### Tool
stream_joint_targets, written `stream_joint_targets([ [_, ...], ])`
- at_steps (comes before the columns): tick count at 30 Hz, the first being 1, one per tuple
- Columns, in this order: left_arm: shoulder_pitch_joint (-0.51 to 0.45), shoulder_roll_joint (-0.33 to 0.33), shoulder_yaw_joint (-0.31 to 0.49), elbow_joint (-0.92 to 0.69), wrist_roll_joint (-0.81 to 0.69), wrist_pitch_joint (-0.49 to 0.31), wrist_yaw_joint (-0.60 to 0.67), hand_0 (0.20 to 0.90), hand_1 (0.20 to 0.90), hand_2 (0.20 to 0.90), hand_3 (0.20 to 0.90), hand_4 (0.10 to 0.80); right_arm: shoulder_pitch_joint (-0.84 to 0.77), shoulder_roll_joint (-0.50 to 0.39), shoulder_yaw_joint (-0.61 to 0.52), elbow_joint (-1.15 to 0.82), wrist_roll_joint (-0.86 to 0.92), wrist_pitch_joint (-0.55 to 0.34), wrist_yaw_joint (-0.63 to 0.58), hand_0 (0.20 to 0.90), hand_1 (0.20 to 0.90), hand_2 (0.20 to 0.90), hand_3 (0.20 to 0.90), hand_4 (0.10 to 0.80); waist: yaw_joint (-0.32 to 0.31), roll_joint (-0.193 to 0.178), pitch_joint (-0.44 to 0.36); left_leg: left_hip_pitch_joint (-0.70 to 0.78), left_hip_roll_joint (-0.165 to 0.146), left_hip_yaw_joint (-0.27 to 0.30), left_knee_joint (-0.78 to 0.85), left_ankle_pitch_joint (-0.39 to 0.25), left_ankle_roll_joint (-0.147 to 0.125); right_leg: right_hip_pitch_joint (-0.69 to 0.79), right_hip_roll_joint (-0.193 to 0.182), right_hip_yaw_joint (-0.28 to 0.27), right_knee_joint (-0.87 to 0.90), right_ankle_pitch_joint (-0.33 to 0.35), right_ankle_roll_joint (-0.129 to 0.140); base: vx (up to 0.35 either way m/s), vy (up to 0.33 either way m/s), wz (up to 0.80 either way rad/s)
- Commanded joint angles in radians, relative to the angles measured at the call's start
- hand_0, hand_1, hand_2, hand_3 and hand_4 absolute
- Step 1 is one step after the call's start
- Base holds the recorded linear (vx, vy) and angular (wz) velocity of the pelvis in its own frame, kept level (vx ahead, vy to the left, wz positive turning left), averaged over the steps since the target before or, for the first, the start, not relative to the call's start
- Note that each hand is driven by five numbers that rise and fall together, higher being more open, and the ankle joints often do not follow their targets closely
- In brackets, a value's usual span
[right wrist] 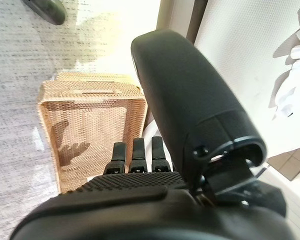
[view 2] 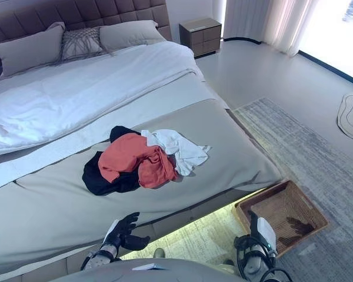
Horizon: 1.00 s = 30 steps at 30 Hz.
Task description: Pick up the clothes from the bed and place them into the basket
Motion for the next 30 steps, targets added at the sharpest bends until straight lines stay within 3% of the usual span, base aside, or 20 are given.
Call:
stream_joint_targets([
  [1, -0.107, 0.06, 0.003, -0.022, 0.005, -0.079, 0.026, 0.9, 0.9, 0.9, 0.9, 0.8, -0.084, 0.004, -0.02, 0.008, 0.009, -0.028, -0.012, 0.9, 0.9, 0.9, 0.9, 0.8, 0.016, -0.034, 0.018, 0.046, 0.042, 0.094, 0.007, -0.085, -0.01, 0.017, -0.053, 0.0, 0.031, -0.036, 0.01, 0.0, 0.0, 0.0],
  [9, -0.099, 0.054, 0.012, -0.02, -0.047, -0.07, -0.013, 0.9, 0.9, 0.9, 0.9, 0.8, -0.087, 0.0, -0.01, 0.0, -0.027, -0.019, -0.033, 0.9, 0.9, 0.9, 0.9, 0.8, 0.016, -0.035, 0.021, 0.048, 0.04, 0.094, 0.007, -0.087, -0.009, 0.017, -0.051, 0.0, 0.034, -0.039, 0.009, 0.0, 0.0, 0.0],
  [16, -0.098, 0.049, 0.021, 0.001, -0.058, -0.049, -0.002, 0.9, 0.9, 0.9, 0.9, 0.8, -0.105, -0.004, 0.002, -0.006, -0.016, -0.032, 0.031, 0.9, 0.9, 0.9, 0.9, 0.8, 0.027, -0.04, 0.022, 0.046, 0.037, 0.082, 0.007, -0.086, -0.007, 0.02, -0.051, -0.003, 0.04, -0.044, 0.007, 0.0, 0.0, 0.0],
  [22, -0.094, 0.042, 0.029, 0.009, -0.128, -0.04, -0.089, 0.9, 0.9, 0.9, 0.9, 0.8, -0.127, -0.011, 0.002, -0.026, -0.025, -0.064, -0.046, 0.9, 0.9, 0.9, 0.9, 0.8, 0.037, -0.039, 0.02, 0.051, 0.036, 0.074, 0.007, -0.085, -0.005, 0.031, -0.053, -0.015, 0.042, -0.046, 0.005, -0.013, 0.007, 0.02],
  [30, -0.082, 0.075, 0.042, -0.017, -0.047, -0.043, 0.007, 0.9, 0.9, 0.9, 0.9, 0.8, -0.14, -0.035, 0.0, -0.086, -0.065, -0.108, -0.091, 0.9, 0.9, 0.9, 0.9, 0.8, 0.062, -0.04, 0.02, 0.043, 0.03, 0.053, 0.007, -0.079, -0.005, 0.04, -0.056, -0.035, 0.043, -0.045, 0.006, -0.009, -0.007, 0.02],
])
